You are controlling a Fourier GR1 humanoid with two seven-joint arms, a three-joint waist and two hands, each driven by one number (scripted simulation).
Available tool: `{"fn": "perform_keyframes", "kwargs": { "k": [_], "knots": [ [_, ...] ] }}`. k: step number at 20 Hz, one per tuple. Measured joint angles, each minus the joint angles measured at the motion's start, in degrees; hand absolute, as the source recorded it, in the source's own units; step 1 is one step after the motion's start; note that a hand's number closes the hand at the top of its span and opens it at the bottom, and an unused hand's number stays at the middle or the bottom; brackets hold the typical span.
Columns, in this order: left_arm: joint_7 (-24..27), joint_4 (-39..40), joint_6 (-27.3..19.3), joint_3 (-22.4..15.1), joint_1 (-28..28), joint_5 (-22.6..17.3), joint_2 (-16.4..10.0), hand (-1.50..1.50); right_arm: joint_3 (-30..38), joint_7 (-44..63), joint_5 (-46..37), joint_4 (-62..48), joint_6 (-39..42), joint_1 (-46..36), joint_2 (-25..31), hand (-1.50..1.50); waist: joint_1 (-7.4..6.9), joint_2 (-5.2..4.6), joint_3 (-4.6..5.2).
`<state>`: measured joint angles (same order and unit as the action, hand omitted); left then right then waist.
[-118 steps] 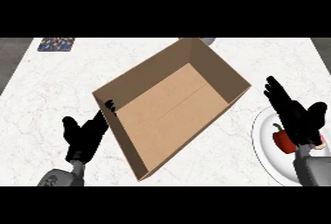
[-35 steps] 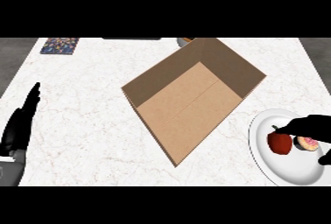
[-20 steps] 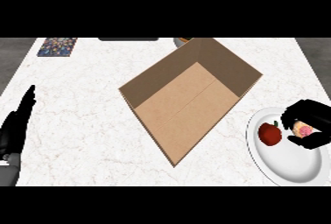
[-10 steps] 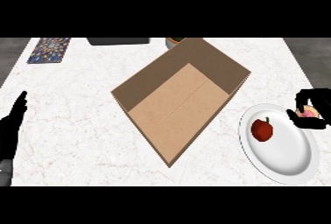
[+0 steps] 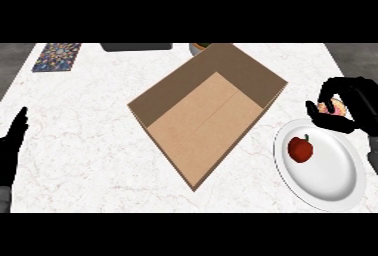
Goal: Pick the cupcake from the plate and place it in the cardboard box
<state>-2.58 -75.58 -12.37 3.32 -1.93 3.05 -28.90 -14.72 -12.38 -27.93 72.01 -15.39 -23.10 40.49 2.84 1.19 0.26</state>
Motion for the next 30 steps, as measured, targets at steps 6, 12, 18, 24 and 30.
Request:
{"fn": "perform_keyframes", "kwargs": {
  "k": [6,12,18,24,30],
  "knots": [
    [-0.7,-0.8,0.3,-0.6,-1.3,0.8,0.8,0.00,-2.0,16.5,1.7,17.0,7.1,-1.6,-3.9,1.50,-1.47,-0.53,-0.11],
    [-0.4,-0.8,1.0,-0.7,-1.9,2.0,1.5,0.00,-2.5,30.1,1.2,20.8,11.4,-8.9,-11.4,1.50,-2.86,-0.99,-0.17],
    [-0.4,0.6,1.2,-0.8,-4.1,3.3,2.7,0.00,-1.4,32.7,0.5,8.8,11.5,-18.4,-20.8,1.50,-3.67,-1.32,-0.22],
    [-0.8,-0.2,1.6,-0.4,-4.3,4.1,3.5,0.00,0.1,29.7,-2.3,-8.2,8.4,-27.2,-29.0,1.50,-4.06,-1.45,-0.24],
    [-1.6,-1.1,2.1,-0.1,-4.4,4.7,4.0,0.00,2.0,27.9,-6.7,-25.4,2.1,-34.3,-35.3,1.50,-4.54,-1.63,-0.24]
  ]
}}
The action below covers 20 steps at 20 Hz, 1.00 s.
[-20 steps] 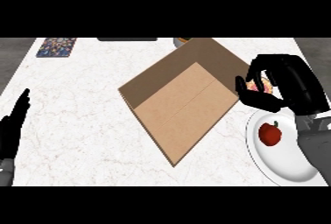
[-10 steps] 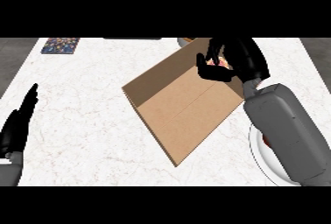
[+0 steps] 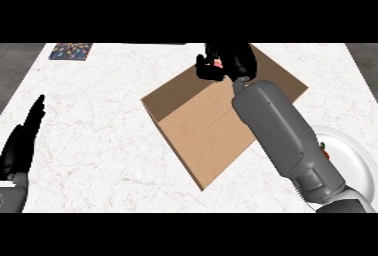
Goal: Pick the cupcake from the plate and place it in the cardboard box
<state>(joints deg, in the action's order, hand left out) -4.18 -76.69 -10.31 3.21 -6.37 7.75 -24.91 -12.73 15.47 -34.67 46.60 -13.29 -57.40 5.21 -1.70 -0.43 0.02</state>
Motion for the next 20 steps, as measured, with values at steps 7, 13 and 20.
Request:
{"fn": "perform_keyframes", "kwargs": {
  "k": [7,13,20],
  "knots": [
    [0.5,0.3,1.0,0.3,-0.4,0.2,0.3,0.00,7.0,-4.3,3.0,-15.8,-3.2,-5.4,-3.3,-1.50,-0.70,-0.10,0.02],
    [1.0,1.5,0.6,0.2,-1.4,1.4,1.5,0.00,11.2,-12.5,5.0,-22.5,-7.3,-8.3,-3.8,-1.50,-0.40,0.19,0.08],
    [0.8,1.7,1.3,1.3,-1.4,1.4,0.9,0.00,17.7,-22.0,10.3,-21.4,-11.6,-7.8,-2.9,-1.50,0.06,-0.01,-0.02]
  ]
}}
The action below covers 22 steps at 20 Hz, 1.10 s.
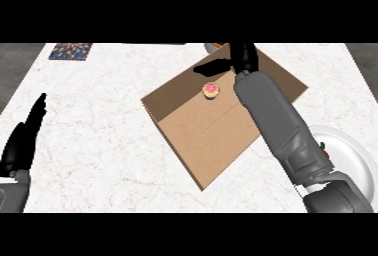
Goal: Pick the cupcake from the plate and place it in the cardboard box
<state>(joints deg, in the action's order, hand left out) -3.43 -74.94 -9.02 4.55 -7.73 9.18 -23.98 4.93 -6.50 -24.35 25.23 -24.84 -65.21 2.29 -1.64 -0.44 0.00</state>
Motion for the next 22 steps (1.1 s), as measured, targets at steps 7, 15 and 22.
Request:
{"fn": "perform_keyframes", "kwargs": {
  "k": [7,15,22],
  "knots": [
    [-0.8,-0.7,-0.1,0.7,0.9,0.3,0.4,0.00,6.3,-6.2,7.3,5.0,3.6,3.9,3.8,-1.50,1.03,0.33,-0.02],
    [0.0,-2.4,1.2,2.4,3.5,-0.1,-0.1,0.00,10.0,-6.8,12.8,13.9,12.7,14.1,13.5,-1.50,1.98,0.64,0.00],
    [-0.3,-2.9,1.5,3.0,3.9,0.3,0.3,0.00,13.3,-8.0,17.4,21.1,23.4,24.8,23.6,-1.50,2.22,0.63,-0.01]
  ]
}}
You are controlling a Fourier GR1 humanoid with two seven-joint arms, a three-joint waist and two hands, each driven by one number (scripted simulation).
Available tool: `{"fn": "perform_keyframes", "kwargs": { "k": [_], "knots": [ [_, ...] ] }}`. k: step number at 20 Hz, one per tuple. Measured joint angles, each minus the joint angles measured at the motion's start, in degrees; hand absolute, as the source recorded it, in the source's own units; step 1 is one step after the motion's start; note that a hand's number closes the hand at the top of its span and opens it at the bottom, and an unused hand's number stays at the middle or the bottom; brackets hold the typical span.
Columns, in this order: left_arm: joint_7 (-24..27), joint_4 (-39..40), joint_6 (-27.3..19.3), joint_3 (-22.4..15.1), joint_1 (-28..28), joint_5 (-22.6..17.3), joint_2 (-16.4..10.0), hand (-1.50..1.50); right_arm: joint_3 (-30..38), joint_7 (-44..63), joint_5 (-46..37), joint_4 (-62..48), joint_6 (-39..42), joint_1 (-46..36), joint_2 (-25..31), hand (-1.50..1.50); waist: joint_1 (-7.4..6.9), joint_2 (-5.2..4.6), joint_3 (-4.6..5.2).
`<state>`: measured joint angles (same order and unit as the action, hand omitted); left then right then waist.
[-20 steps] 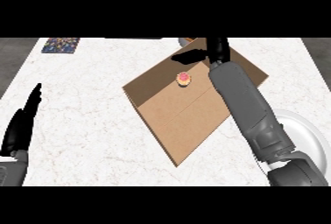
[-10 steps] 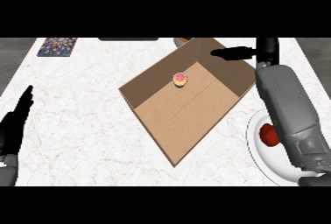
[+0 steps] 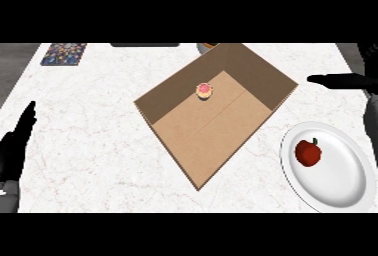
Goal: Pick the cupcake from the plate and place it in the cardboard box
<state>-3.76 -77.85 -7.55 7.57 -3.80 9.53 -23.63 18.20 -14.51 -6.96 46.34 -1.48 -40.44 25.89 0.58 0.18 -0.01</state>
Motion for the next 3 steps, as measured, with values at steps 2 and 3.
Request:
{"fn": "perform_keyframes", "kwargs": {
  "k": [2,3],
  "knots": [
    [-0.7,0.3,-0.2,-0.1,-1.3,0.5,0.3,0.00,0.7,-1.2,0.9,0.7,3.4,2.9,2.6,-1.50,0.01,-0.05,0.01],
    [-0.1,0.3,-0.4,-0.1,-0.6,0.6,0.7,0.00,0.8,-2.2,1.2,0.8,4.7,4.4,3.6,-1.50,-0.11,-0.06,0.01]
  ]
}}
